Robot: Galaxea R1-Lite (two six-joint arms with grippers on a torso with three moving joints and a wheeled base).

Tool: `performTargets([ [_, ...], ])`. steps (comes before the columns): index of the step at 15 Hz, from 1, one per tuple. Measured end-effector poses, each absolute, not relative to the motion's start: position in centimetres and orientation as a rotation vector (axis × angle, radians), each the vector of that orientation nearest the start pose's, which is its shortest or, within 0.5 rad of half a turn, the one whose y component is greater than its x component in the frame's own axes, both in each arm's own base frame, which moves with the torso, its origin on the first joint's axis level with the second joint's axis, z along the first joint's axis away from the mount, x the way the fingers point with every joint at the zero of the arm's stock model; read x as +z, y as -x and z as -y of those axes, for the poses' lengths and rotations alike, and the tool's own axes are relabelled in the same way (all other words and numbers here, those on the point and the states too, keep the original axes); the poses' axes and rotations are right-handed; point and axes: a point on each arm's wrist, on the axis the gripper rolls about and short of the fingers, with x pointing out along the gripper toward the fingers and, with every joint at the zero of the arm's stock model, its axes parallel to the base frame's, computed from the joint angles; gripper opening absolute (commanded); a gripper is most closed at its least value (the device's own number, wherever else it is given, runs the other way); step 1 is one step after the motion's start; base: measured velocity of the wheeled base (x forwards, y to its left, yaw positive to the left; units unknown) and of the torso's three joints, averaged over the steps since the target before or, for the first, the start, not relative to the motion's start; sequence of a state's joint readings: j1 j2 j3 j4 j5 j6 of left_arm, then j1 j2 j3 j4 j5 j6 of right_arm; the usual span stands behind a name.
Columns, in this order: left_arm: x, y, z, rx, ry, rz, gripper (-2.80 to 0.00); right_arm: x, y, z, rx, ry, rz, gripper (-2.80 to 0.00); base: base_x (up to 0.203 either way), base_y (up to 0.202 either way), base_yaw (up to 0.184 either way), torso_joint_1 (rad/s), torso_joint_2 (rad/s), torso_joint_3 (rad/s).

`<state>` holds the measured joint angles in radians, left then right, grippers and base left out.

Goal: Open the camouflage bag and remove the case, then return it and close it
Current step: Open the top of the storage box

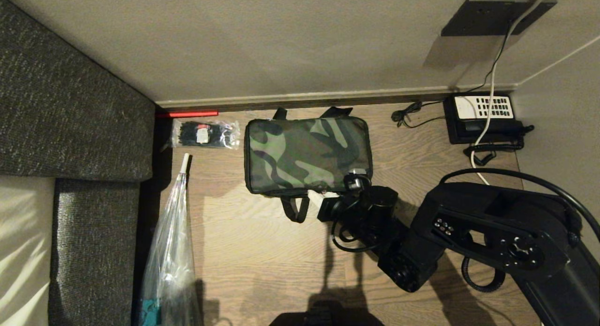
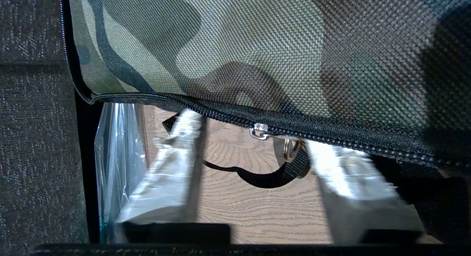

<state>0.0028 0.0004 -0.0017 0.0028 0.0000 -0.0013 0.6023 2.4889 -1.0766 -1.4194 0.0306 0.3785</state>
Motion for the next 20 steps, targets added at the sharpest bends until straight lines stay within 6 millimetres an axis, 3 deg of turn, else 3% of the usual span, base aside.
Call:
performTargets([
  [8, 7.6, 2.3, 0.0, 0.003, 0.001, -0.002, -2.8, 2.5, -35.9, -24.8, 0.63, -0.366, -0.122, -2.8, 0.0, 0.0, 0.0, 0.0, 0.0, 0.0],
  [20, 7.6, 2.3, 0.0, 0.003, 0.001, -0.002, -2.8, 4.0, -33.7, -22.2, 0.625, -0.304, -0.163, -2.8, 0.0, 0.0, 0.0, 0.0, 0.0, 0.0],
])
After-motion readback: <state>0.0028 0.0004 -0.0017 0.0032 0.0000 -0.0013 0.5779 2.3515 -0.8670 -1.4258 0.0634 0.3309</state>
